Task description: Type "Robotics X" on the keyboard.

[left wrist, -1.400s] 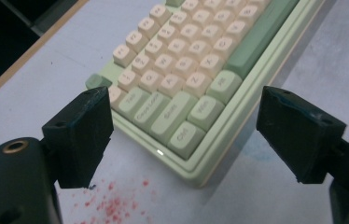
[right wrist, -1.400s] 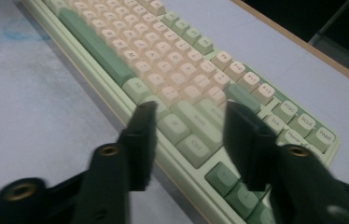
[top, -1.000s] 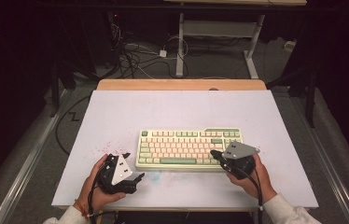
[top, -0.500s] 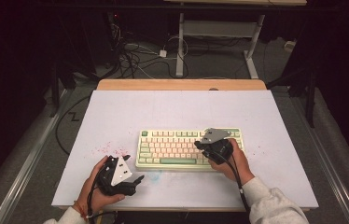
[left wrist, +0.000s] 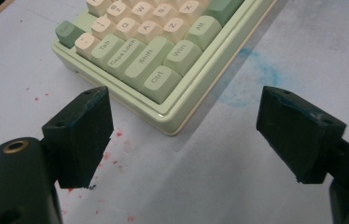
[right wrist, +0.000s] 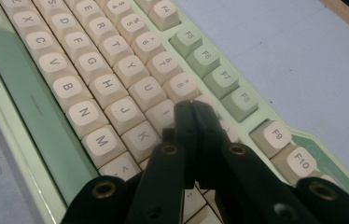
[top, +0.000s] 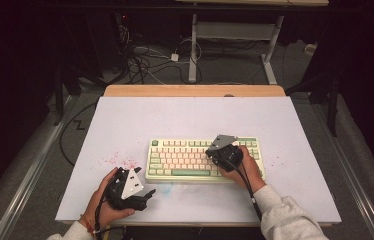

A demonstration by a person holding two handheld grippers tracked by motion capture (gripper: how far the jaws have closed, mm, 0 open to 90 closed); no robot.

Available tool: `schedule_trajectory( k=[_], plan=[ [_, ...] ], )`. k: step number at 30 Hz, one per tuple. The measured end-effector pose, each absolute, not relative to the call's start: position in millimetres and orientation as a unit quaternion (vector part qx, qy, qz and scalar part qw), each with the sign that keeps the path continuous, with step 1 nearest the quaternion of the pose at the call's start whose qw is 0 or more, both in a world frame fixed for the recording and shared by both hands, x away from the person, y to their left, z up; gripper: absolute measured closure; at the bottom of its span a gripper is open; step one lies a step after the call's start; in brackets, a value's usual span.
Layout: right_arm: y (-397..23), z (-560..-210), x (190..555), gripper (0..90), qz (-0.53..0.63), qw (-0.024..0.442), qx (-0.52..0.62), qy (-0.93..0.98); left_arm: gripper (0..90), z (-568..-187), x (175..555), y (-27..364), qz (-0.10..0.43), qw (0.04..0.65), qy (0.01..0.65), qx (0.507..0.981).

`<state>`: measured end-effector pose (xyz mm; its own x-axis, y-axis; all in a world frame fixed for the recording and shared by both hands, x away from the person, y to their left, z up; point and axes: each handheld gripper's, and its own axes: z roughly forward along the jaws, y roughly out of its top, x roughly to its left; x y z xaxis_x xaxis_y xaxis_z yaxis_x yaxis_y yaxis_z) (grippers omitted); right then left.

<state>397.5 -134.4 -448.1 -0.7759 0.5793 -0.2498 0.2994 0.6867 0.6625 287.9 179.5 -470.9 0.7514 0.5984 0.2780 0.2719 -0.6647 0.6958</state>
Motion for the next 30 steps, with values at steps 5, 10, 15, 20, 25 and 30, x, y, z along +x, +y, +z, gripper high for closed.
schedule_trajectory(
  k=[5, 10, 15, 20, 25, 30],
  plan=[
    [-132, -447, 400, 90.0, 0.287, 0.218, 0.249, 0.899, 17.3, -471, 288, 180, 0.251, 0.324, 0.248, 0.878],
    [-135, -442, 396, 90.0, 0.311, 0.227, 0.248, 0.889, 17.3, -471, 288, 181, 0.252, 0.324, 0.25, 0.877],
    [-141, -435, 388, 90.0, 0.339, 0.228, 0.251, 0.877, 17.4, -471, 288, 181, 0.252, 0.322, 0.251, 0.877],
    [-145, -430, 384, 86.9, 0.356, 0.23, 0.252, 0.87, 17.4, -471, 288, 181, 0.251, 0.32, 0.25, 0.879],
    [-150, -422, 376, 75.0, 0.379, 0.238, 0.25, 0.859, 17.3, -471, 288, 181, 0.25, 0.32, 0.249, 0.879],
    [-152, -418, 368, 61.8, 0.394, 0.244, 0.238, 0.854, 17.4, -471, 288, 181, 0.252, 0.321, 0.249, 0.879]
  ],
)
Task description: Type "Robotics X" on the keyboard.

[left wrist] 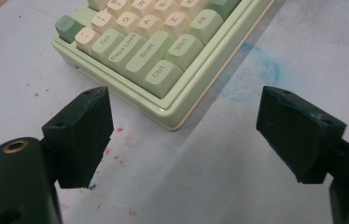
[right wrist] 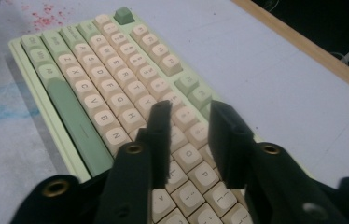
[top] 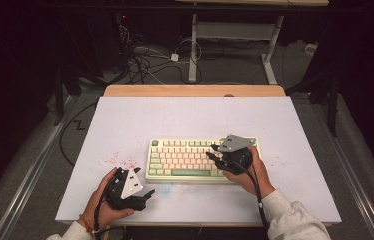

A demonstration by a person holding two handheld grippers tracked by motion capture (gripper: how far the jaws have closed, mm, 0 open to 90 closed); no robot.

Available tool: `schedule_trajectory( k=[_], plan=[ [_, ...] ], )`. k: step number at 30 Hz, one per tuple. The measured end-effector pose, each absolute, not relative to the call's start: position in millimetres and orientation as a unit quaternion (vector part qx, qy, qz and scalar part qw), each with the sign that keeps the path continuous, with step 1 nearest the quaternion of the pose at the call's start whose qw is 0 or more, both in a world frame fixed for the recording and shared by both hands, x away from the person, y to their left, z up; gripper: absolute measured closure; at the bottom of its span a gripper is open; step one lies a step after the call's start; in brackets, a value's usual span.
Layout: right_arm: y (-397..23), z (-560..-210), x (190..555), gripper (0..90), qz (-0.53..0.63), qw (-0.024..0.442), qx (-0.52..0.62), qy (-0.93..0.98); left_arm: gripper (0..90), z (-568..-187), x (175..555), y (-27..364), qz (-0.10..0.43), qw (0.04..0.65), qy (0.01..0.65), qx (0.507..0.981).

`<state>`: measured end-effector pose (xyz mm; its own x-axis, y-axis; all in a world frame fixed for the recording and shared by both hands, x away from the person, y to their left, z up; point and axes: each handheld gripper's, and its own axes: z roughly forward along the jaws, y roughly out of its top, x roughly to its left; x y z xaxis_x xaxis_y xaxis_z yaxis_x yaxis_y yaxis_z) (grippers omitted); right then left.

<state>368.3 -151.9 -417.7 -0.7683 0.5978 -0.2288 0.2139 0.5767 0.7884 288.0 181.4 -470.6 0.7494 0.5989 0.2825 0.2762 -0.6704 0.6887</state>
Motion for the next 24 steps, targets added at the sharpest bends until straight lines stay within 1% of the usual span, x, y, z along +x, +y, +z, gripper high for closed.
schedule_trajectory(
  k=[1, 2, 3, 5, 9, 11, 15, 19, 24],
  plan=[
    [-153, -417, 367, 58.8, 0.4, 0.242, 0.232, 0.853, 17.3, -471, 288, 181, 0.251, 0.321, 0.249, 0.878],
    [-154, -414, 363, 49.1, 0.408, 0.25, 0.227, 0.848, 17.4, -470, 288, 181, 0.251, 0.32, 0.249, 0.879],
    [-154, -414, 363, 49.1, 0.408, 0.25, 0.227, 0.848, 17.4, -470, 288, 181, 0.252, 0.32, 0.249, 0.879],
    [-156, -412, 358, 45.0, 0.416, 0.253, 0.223, 0.844, 17.4, -470, 288, 181, 0.252, 0.32, 0.249, 0.879],
    [-160, -410, 350, 32.3, 0.429, 0.268, 0.226, 0.832, 17.4, -469, 287, 181, 0.25, 0.326, 0.253, 0.876],
    [-163, -410, 347, 29.0, 0.43, 0.275, 0.227, 0.829, 17.7, -467, 287, 181, 0.252, 0.329, 0.26, 0.872],
    [-174, -410, 336, 24.3, 0.433, 0.29, 0.23, 0.822, 20.2, -464, 287, 183, 0.25, 0.342, 0.27, 0.864],
    [-185, -411, 328, 23.5, 0.433, 0.3, 0.234, 0.817, 21.8, -463, 287, 184, 0.251, 0.344, 0.28, 0.86],
    [-196, -413, 320, 23.6, 0.431, 0.307, 0.239, 0.814, 21.9, -462, 287, 184, 0.25, 0.346, 0.28, 0.86]
  ],
)
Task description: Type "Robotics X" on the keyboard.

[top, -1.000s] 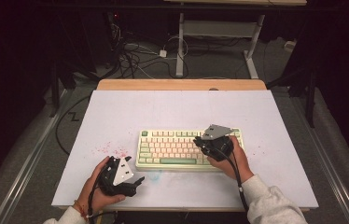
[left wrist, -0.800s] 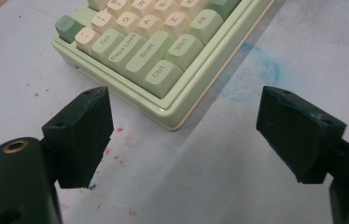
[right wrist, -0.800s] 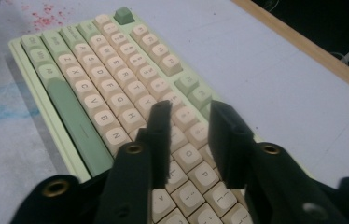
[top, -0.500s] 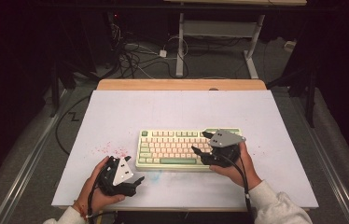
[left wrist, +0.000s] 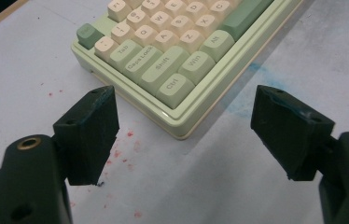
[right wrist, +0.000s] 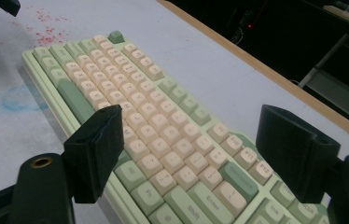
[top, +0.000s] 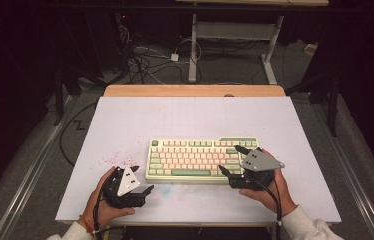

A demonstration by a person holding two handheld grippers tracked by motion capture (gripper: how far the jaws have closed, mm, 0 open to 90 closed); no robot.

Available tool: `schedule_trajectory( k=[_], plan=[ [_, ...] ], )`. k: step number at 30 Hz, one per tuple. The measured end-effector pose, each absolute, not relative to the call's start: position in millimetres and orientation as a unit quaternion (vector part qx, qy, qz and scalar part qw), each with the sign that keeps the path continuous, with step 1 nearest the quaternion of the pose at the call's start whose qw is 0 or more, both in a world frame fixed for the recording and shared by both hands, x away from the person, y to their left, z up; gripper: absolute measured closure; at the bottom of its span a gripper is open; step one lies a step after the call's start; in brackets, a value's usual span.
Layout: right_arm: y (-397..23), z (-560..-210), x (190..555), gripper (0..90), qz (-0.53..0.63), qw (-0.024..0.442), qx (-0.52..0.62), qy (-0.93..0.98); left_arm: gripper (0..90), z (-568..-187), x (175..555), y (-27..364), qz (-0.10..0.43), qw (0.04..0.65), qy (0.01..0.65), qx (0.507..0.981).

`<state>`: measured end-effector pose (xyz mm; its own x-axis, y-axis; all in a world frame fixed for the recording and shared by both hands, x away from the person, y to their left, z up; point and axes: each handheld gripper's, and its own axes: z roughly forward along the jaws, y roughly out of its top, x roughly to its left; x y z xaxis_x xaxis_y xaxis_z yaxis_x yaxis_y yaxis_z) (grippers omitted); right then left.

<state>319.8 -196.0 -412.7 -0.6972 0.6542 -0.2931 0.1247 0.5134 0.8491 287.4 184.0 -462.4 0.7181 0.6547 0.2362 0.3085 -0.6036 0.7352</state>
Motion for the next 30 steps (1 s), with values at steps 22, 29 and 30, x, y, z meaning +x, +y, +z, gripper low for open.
schedule_trajectory(
  k=[22, 29, 30],
  plan=[
    [-248, -432, 278, 25.2, 0.416, 0.341, 0.276, 0.797, 59.7, -450, 297, 186, 0.195, 0.38, 0.292, 0.856],
    [-254, -436, 274, 24.9, 0.413, 0.337, 0.28, 0.798, 78.0, -448, 309, 173, 0.192, 0.363, 0.29, 0.864],
    [-254, -436, 274, 24.9, 0.412, 0.337, 0.281, 0.799, 80.5, -447, 311, 170, 0.191, 0.362, 0.288, 0.866]
  ],
)
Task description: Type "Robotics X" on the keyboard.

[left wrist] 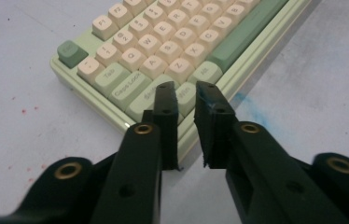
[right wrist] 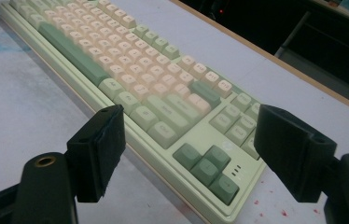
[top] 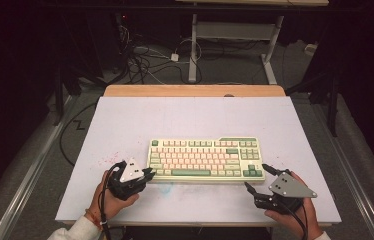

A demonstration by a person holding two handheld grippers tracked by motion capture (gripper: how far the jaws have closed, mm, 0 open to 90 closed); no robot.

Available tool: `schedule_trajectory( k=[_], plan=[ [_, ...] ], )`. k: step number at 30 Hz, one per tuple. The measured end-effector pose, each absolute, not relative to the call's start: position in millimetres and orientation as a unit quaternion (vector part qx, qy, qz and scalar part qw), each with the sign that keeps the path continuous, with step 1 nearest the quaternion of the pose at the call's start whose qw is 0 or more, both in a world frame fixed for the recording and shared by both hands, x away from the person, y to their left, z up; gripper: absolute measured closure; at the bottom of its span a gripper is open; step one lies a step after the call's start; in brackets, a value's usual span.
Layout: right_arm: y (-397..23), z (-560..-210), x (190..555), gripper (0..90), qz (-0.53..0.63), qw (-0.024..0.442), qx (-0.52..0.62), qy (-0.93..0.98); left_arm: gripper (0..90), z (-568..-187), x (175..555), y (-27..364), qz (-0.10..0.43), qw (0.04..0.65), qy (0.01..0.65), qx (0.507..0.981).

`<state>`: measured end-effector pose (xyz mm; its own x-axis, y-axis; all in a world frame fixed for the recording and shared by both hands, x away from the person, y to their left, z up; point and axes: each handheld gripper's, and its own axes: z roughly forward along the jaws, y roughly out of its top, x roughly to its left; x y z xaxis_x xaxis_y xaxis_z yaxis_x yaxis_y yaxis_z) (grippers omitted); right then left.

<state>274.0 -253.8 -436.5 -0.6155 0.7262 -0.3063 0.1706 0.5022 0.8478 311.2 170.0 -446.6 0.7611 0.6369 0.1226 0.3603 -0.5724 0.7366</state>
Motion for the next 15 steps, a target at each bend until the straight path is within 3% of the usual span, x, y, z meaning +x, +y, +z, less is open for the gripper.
schedule_trajectory(
  k=[2, 15],
  plan=[
    [-253, -438, 275, 24.9, 0.411, 0.336, 0.279, 0.8, 87.2, -444, 315, 165, 0.193, 0.36, 0.283, 0.868],
    [-249, -442, 277, 24.9, 0.404, 0.33, 0.274, 0.808, 87.4, -429, 345, 129, 0.191, 0.338, 0.268, 0.882]
  ],
)
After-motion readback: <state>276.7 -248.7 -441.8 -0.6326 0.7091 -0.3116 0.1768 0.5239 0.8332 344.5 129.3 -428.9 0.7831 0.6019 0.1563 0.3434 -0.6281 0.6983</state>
